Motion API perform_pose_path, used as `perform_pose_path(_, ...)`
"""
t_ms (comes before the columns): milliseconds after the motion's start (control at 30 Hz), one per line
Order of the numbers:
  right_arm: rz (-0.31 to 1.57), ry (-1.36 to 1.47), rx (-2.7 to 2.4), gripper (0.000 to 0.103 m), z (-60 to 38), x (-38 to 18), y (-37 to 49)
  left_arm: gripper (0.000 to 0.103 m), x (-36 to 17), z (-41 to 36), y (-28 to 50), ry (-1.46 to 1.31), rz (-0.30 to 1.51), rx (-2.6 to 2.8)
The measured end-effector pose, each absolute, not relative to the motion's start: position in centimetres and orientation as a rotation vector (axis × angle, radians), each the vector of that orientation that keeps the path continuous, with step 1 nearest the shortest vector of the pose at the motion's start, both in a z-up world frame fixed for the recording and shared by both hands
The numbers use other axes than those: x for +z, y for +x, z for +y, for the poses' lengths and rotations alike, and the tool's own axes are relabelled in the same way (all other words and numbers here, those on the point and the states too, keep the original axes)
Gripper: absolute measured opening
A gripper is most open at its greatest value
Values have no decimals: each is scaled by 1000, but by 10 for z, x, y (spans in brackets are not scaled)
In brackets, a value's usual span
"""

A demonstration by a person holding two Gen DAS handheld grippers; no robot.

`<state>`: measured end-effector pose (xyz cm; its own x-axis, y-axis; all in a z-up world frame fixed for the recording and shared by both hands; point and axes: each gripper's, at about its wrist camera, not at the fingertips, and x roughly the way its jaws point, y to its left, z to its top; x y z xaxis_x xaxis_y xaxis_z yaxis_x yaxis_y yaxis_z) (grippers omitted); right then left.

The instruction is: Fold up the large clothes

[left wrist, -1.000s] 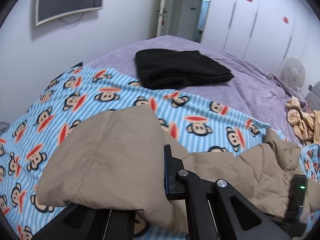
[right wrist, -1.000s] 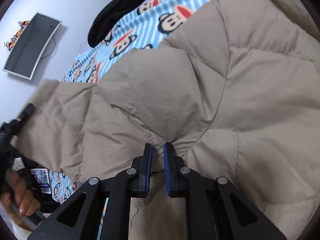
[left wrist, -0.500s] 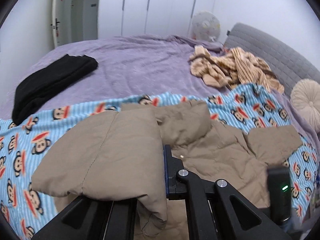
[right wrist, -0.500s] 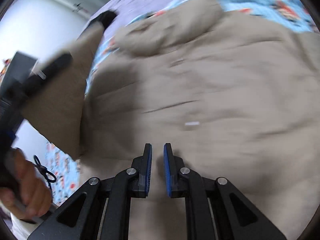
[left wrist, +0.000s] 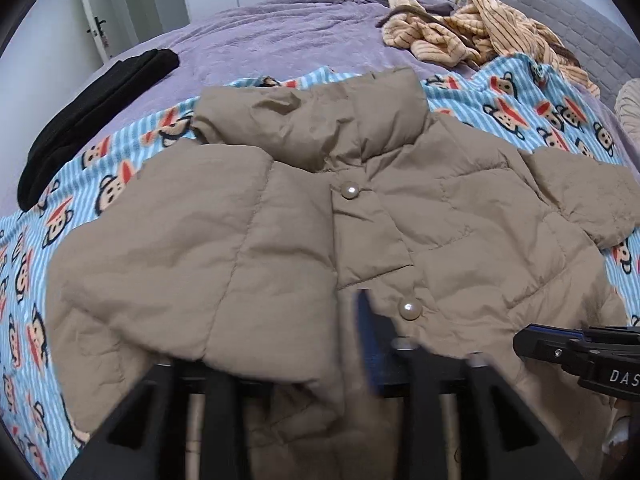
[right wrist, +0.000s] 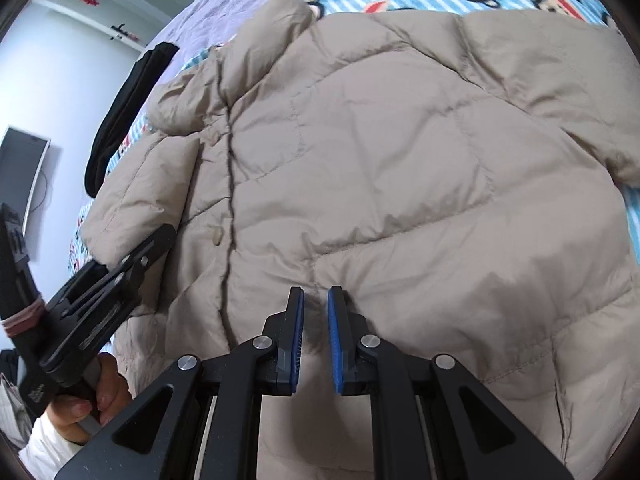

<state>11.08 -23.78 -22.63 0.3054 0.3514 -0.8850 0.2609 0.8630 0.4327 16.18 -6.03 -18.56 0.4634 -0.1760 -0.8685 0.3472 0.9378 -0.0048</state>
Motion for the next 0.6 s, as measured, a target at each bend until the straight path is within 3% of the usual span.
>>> perform_pose_path(33, 1277, 554, 86, 14, -247, -218, 103, 98, -177, -55, 161, 161, 1007, -300)
perform_pose_path(100, 1282, 508, 119, 17, -235, -211, 106, 98, -160, -37, 152, 130, 958, -285)
perform_pose_path(133, 1280, 480, 132, 28, -229, -206, 108, 98, -155, -28, 150, 128, 956, -270)
perform_pose_path(167, 1271, 451, 145, 53, -223, -200, 109, 98, -150, -19, 148, 124, 950, -254)
perform_pose_path(233, 1227, 382, 174, 84, -204, -185, 117, 98, -141, 8, 147, 98, 941, -214)
perform_pose_path(367, 1124, 165, 247, 84, -150, -157, 135, 98, -140, 88, 163, -27, 978, -85)
perform_pose_path(500, 1006, -171, 293, 84, -82, -146, 136, 98, -171, 163, 179, -258, 1079, -3)
perform_pose_path(600, 913, -464, 304, 84, -33, -159, 135, 98, -200, 180, 185, -270, 1127, 43)
